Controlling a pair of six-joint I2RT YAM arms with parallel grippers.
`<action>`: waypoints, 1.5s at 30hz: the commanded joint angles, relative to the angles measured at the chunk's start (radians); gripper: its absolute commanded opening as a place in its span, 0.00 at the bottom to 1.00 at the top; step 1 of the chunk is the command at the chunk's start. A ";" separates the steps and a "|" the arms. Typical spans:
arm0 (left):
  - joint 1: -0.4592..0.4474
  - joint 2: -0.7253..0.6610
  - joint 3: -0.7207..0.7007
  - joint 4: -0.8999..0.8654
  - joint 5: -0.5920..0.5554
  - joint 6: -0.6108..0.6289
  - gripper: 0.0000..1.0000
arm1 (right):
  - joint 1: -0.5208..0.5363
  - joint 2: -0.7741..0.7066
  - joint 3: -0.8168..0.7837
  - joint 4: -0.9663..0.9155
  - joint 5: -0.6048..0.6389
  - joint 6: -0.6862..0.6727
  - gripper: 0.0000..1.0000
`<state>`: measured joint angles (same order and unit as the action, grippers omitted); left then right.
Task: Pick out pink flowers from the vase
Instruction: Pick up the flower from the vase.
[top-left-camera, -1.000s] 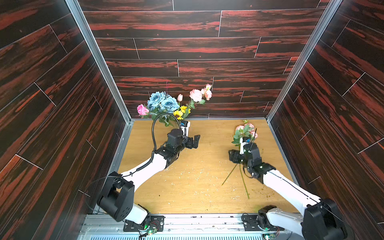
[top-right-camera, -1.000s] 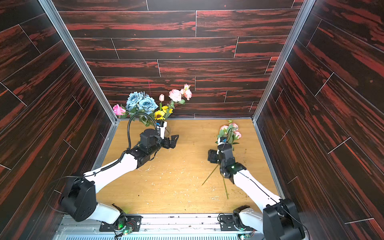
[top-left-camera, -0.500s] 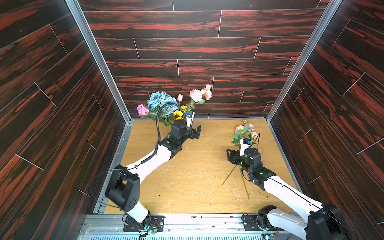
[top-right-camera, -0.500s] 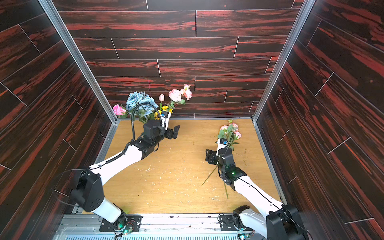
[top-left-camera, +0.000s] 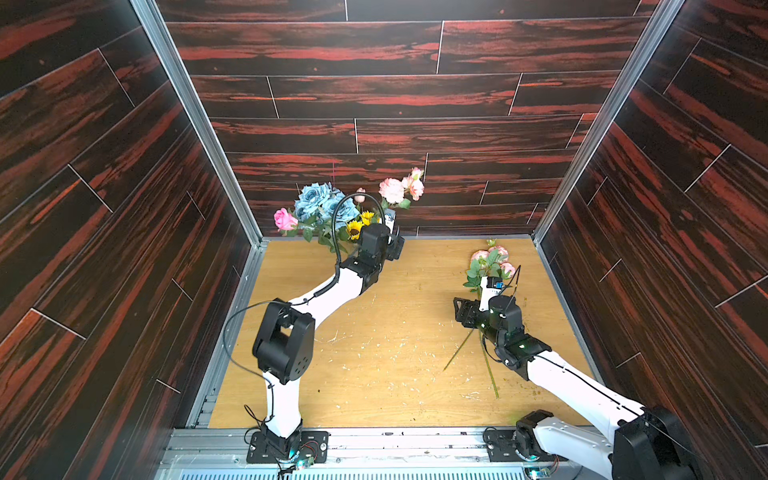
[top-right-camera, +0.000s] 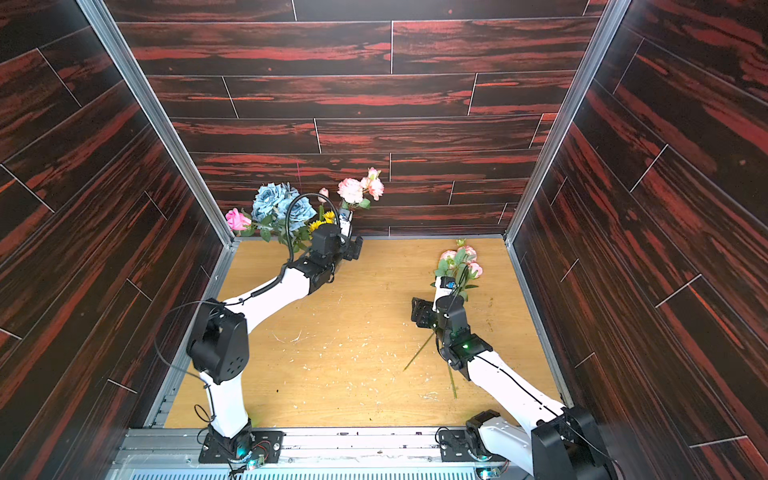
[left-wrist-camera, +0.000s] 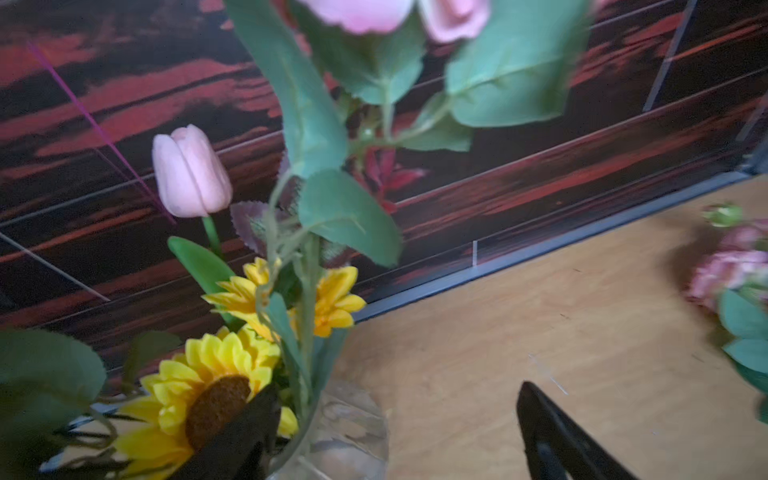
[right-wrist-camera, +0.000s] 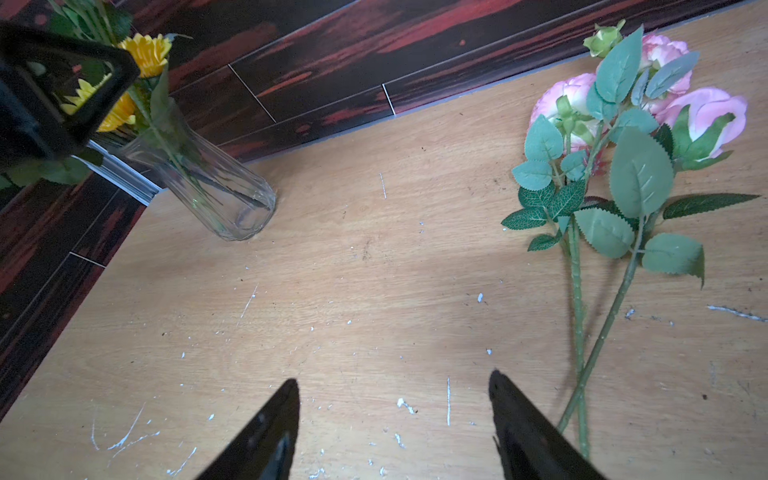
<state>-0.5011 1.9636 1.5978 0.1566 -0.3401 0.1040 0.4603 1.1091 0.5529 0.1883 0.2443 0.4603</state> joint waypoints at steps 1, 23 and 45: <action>0.023 0.023 0.077 -0.021 -0.099 0.003 0.84 | 0.004 0.006 -0.005 0.008 0.009 0.001 0.73; 0.038 0.084 0.051 0.211 0.012 0.042 0.30 | 0.004 0.024 0.007 0.004 -0.017 0.000 0.73; 0.047 0.017 0.069 0.186 0.042 0.056 0.00 | 0.005 0.022 0.012 0.000 -0.028 0.002 0.73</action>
<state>-0.4599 2.0541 1.6623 0.3298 -0.3061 0.1467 0.4603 1.1275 0.5529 0.1875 0.2222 0.4603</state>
